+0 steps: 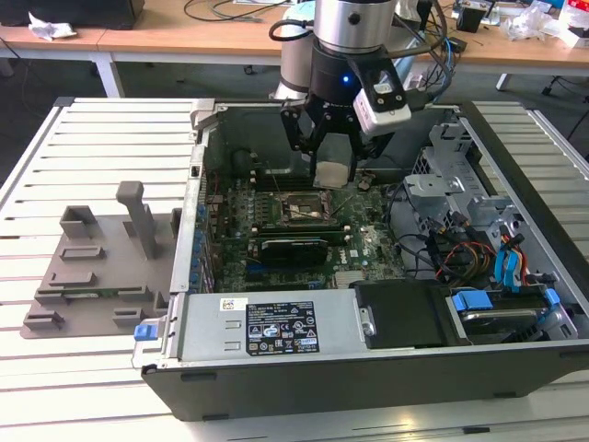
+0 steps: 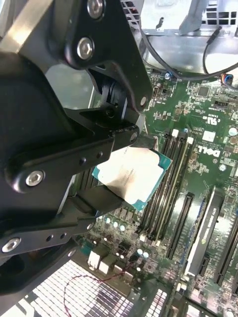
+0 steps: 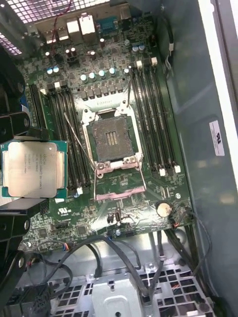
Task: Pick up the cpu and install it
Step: 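Place the cpu into insertion slot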
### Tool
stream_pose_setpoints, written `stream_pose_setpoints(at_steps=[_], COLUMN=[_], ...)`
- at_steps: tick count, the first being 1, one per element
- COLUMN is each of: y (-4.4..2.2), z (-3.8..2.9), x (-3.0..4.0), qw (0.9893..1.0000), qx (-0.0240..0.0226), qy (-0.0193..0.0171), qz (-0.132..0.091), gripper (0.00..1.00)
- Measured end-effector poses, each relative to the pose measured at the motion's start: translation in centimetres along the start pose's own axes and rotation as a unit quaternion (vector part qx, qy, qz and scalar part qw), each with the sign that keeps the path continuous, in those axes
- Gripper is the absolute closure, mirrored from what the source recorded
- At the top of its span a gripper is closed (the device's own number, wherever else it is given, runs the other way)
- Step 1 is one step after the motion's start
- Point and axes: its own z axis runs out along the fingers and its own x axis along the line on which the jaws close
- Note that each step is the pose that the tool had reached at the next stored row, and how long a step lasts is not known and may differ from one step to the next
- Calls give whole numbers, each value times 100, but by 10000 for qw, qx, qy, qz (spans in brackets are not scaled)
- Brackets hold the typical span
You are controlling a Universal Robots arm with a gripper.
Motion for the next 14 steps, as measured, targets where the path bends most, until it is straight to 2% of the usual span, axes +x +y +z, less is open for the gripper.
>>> stream_pose_setpoints(at_steps=[2, 4, 7, 10, 14], y=[0, 0, 0, 0, 0], z=[0, 0, 0, 0, 0], x=[0, 0, 0, 0, 0], qw=[9998, 9996, 9985, 9970, 9939], qx=[7, 10, 19, 29, 45], qy=[8, 12, 22, 31, 43], qz=[192, 286, 551, 771, 1100], gripper=[45, 45, 45, 45, 45])
